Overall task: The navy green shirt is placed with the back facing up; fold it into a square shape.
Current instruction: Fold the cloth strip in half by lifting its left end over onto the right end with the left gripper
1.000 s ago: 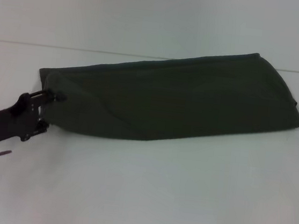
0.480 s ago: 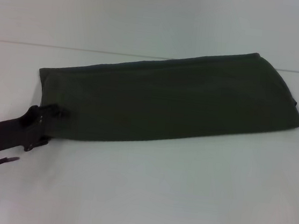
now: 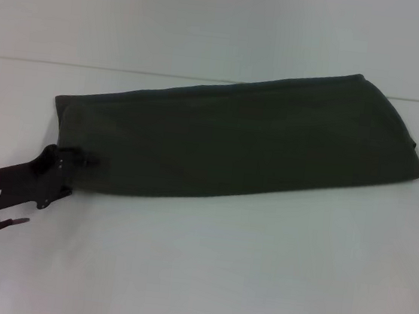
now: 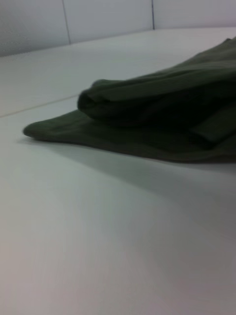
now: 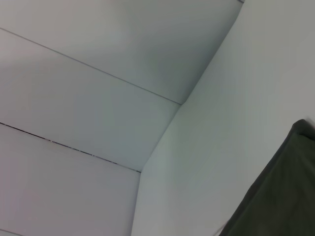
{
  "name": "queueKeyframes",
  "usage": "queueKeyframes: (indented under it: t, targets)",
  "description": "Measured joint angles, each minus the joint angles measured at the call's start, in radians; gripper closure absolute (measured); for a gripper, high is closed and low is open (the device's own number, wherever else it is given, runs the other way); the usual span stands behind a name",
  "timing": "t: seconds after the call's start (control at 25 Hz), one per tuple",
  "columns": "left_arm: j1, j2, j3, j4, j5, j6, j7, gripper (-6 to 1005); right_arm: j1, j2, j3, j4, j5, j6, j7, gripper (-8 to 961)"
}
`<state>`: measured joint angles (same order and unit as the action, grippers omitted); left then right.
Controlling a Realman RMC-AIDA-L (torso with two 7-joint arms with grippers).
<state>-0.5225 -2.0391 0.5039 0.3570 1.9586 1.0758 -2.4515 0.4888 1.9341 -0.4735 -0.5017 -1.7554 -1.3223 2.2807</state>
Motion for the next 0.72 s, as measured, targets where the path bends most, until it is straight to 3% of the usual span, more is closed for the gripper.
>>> queueKeyframes:
  t: [0.12,0.32,0.52,0.6,0.72]
  targets:
    - [0.010,-0.005,-0.002,0.019,-0.006,0.010,0.001,347,0.000,0.000,0.002,0.000,0.000,-0.001,0.000,28]
    - [0.004,-0.006,0.003,0.022,-0.010,0.007,0.003,607,-0.003,0.000,0.004,0.000,0.001,-0.003,0.000,28]
    - [0.004,-0.007,0.005,0.036,-0.009,0.000,0.013,804,-0.005,0.000,0.004,0.001,0.001,-0.003,0.000,28]
    - [0.010,0.000,0.003,0.064,-0.009,0.005,0.037,864,-0.004,0.000,0.004,0.001,0.001,-0.003,0.000,29]
    - [0.015,0.040,0.005,0.090,-0.002,0.004,0.059,953,-0.003,0.000,0.004,0.002,0.001,-0.003,0.000,29]
